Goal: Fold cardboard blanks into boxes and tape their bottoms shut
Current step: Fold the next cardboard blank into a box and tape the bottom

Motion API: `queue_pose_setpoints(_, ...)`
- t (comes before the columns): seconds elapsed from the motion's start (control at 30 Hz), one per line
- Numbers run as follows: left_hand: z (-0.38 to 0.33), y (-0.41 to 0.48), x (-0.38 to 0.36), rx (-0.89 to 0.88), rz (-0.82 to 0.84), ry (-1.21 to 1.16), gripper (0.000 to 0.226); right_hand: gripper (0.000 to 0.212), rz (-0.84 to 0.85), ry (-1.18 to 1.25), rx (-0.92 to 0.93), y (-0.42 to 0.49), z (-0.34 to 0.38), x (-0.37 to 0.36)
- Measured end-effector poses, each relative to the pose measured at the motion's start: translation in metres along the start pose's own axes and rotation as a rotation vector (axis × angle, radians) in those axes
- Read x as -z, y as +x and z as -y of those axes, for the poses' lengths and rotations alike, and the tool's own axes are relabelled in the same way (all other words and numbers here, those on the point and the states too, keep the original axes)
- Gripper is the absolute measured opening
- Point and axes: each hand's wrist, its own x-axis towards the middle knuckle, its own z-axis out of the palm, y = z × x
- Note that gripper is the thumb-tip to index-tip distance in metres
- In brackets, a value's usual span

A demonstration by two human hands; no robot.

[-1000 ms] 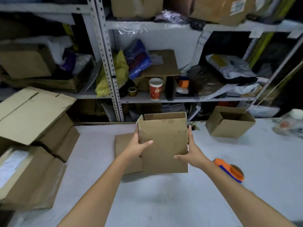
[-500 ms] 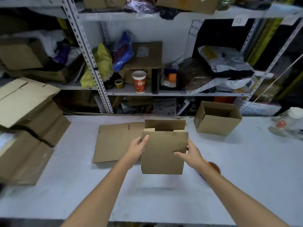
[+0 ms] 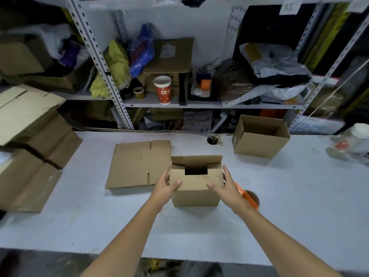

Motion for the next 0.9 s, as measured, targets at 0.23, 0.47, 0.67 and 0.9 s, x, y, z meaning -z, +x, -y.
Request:
queue_pose_setpoints(0.23,-0.001,0.015,0.001,0.084,0.05,0.053,0.083,0.087,0.067,0.012,-0.005,0.002,-0.009,0.004)
queue_pose_setpoints(0.47,-0.036,0.04,-0.01,0.264,-0.059,-0.05,0.109,0.104,0.079,-0.016,-0.023,0.002,-0.008,0.008)
queue_pose_setpoints(0.67,-0.03,0.041,-0.007,0.222,-0.03,-0.126,0.062,0.079,0.079,0.004,-0.002,0.0,-0.006,0.007)
queue_pose_setpoints(0.9,-0.005,0.033,-0.007,0.119,0.012,-0.117,0.026,0.078,0.104,0.001,-0.017,0.0,-0.004,0.005)
